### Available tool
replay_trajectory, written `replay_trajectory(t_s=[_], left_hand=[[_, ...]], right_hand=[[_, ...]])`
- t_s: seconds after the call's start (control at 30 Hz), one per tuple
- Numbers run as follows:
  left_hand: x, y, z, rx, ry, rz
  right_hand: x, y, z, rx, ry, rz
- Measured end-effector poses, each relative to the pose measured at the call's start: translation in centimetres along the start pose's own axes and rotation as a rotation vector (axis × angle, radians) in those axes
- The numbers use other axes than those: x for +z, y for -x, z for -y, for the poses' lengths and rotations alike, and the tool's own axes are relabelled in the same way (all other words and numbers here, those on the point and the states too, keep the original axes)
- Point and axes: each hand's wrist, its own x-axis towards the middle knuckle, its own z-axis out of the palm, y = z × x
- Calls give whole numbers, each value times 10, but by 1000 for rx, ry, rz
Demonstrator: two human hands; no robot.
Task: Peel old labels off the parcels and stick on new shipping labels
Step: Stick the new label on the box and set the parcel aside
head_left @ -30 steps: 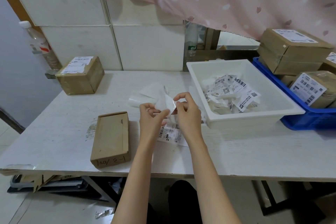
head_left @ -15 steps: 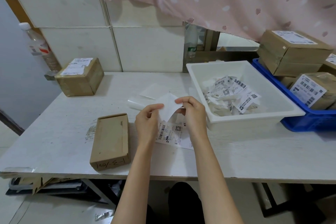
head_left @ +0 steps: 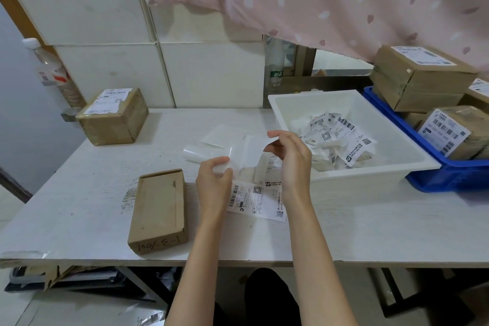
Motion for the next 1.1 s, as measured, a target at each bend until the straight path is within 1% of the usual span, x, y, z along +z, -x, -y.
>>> replay_trajectory(t_s=[0.07, 0.13, 0.23, 0.33, 0.47, 0.6, 0.67, 0.73, 0.8, 0.83, 0.93, 1.0, 1.03, 1.1], left_hand=[[1, 1, -1, 58, -121, -17], [1, 2, -2, 94, -187, -27], [0, 3, -2, 106, -215, -63], [0, 3, 0, 97, -226, -116], [0, 4, 2, 110, -297, -114], [-1, 7, 7, 109, -488, -118], [0, 7, 10, 143, -571, -124], [1, 7, 11, 188, -605, -132], [3, 9, 5, 251, -560, -170], [4, 10, 0, 309, -502, -205], [5, 16, -24, 527, -226, -292], [4, 21, -40, 639, -63, -250], [4, 23, -47, 680, -28, -206], [6, 25, -53, 732, -69, -117]], right_hand=[[0, 0, 4, -23, -34, -14], [-1, 1, 9, -47, -76, -30], [-4, 0, 17, -76, -123, -42], [-10, -3, 23, -103, -105, -67], [-15, -6, 28, -119, -137, -87], [-18, -7, 28, -119, -159, -102], [-18, -7, 27, -119, -142, -126], [-19, -7, 26, -120, -102, -158], [-19, -6, 24, -123, -57, -178], [-19, -5, 23, -122, -44, -181], [-17, -6, 24, -106, -13, -177], [-13, -7, 25, -87, 2, -172], [-12, -7, 26, -83, 7, -170], [-9, -7, 25, -91, 23, -170]])
